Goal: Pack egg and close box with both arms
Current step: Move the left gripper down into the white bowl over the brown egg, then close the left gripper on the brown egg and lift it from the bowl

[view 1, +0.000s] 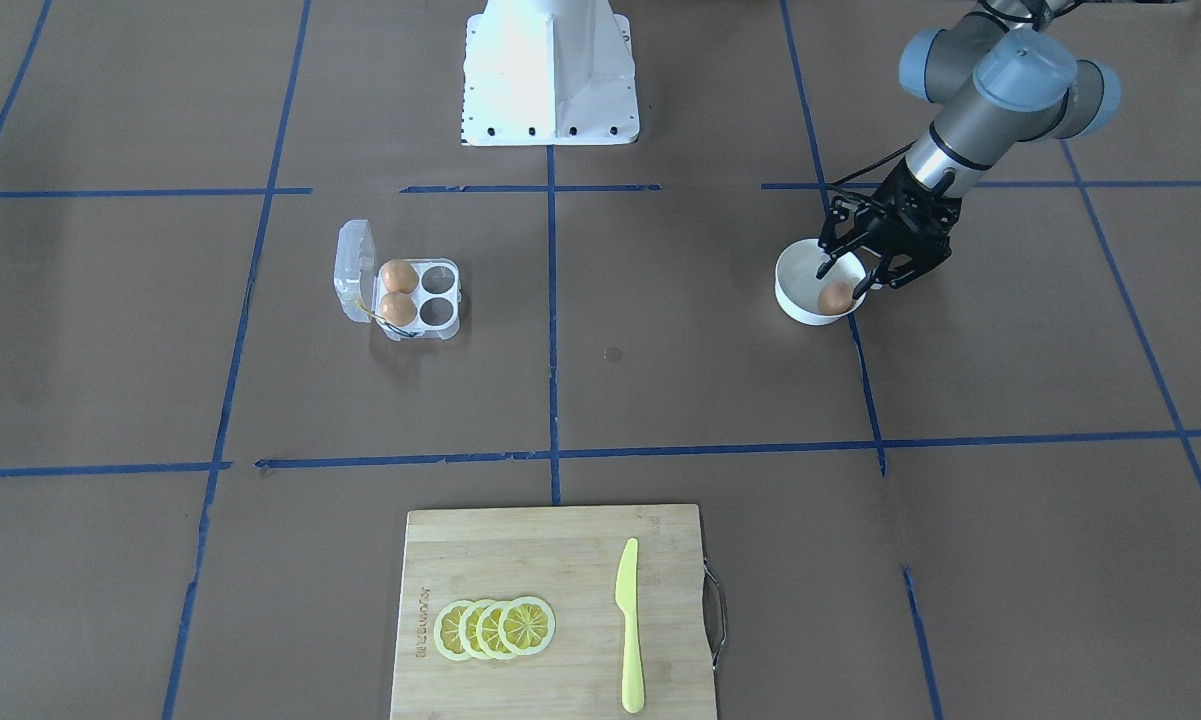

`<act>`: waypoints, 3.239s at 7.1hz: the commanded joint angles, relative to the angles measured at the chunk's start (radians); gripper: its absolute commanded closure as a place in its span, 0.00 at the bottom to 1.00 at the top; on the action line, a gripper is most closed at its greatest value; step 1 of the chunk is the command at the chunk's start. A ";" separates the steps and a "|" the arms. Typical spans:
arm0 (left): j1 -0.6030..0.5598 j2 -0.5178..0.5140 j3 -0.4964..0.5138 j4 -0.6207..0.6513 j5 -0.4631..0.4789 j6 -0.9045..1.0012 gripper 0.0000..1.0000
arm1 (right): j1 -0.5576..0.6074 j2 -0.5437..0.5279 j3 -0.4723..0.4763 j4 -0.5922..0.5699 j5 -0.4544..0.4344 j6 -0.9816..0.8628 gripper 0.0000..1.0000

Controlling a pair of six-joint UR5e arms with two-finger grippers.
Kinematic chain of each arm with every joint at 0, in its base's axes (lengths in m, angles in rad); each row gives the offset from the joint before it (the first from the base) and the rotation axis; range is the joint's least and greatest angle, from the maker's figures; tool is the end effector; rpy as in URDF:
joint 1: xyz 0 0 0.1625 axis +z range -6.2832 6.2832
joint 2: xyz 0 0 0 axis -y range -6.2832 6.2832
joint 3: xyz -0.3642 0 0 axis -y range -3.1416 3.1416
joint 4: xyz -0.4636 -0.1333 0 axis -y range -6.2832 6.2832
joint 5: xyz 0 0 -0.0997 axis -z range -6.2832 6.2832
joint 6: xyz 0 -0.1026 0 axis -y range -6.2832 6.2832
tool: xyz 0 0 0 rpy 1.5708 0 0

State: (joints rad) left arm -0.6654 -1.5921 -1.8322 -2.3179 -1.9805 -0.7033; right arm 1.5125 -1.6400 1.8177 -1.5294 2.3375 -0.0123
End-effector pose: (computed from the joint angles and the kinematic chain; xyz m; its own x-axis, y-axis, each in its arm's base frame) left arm 0.4031 -0.4339 0.3603 0.4890 0.5055 -0.7108 -0.1165 0.8455 0.5211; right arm 0.0303 -0.5472 0.4943 0.7094 -0.2045 0.6745 0.0656 0.9720 0.2257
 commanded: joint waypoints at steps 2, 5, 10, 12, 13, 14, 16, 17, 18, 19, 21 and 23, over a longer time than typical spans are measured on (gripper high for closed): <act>0.032 0.000 0.013 0.000 0.012 -0.002 0.43 | 0.000 -0.001 -0.001 0.000 0.002 0.000 0.00; 0.043 -0.012 0.043 0.000 0.014 0.001 0.42 | 0.000 -0.001 -0.003 0.000 0.002 0.000 0.00; 0.058 -0.043 0.053 0.000 0.014 0.002 0.35 | 0.002 -0.003 -0.003 0.000 0.002 0.000 0.00; 0.066 -0.045 0.067 0.000 0.014 0.007 0.35 | 0.002 -0.004 -0.005 0.000 0.002 0.000 0.00; 0.067 -0.045 0.068 0.000 0.015 0.008 0.35 | 0.002 -0.004 -0.005 0.000 0.002 0.000 0.00; 0.072 -0.045 0.071 -0.002 0.015 0.008 0.35 | 0.002 -0.006 -0.005 0.000 0.002 0.000 0.00; 0.072 -0.045 0.067 -0.002 0.037 0.011 0.41 | 0.003 -0.007 -0.005 0.000 0.002 0.000 0.00; 0.072 -0.045 0.065 -0.003 0.054 0.013 0.58 | 0.003 -0.007 -0.005 0.000 0.002 0.000 0.00; 0.070 -0.055 0.054 -0.006 0.054 0.014 0.74 | 0.003 -0.009 -0.005 0.000 0.002 0.000 0.00; 0.070 -0.065 0.054 -0.009 0.054 0.016 0.87 | 0.003 -0.017 0.001 0.000 0.003 -0.002 0.00; 0.044 -0.072 0.025 -0.009 0.054 0.081 1.00 | 0.006 -0.017 0.002 0.000 0.003 -0.002 0.00; -0.058 -0.072 -0.009 -0.009 0.051 0.301 1.00 | 0.006 -0.017 0.002 0.000 0.003 -0.002 0.00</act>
State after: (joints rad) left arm -0.6656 -1.6609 -1.8263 -2.3270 -1.9281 -0.5123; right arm 1.5181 -1.6566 1.8186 -1.5294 2.3402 -0.0138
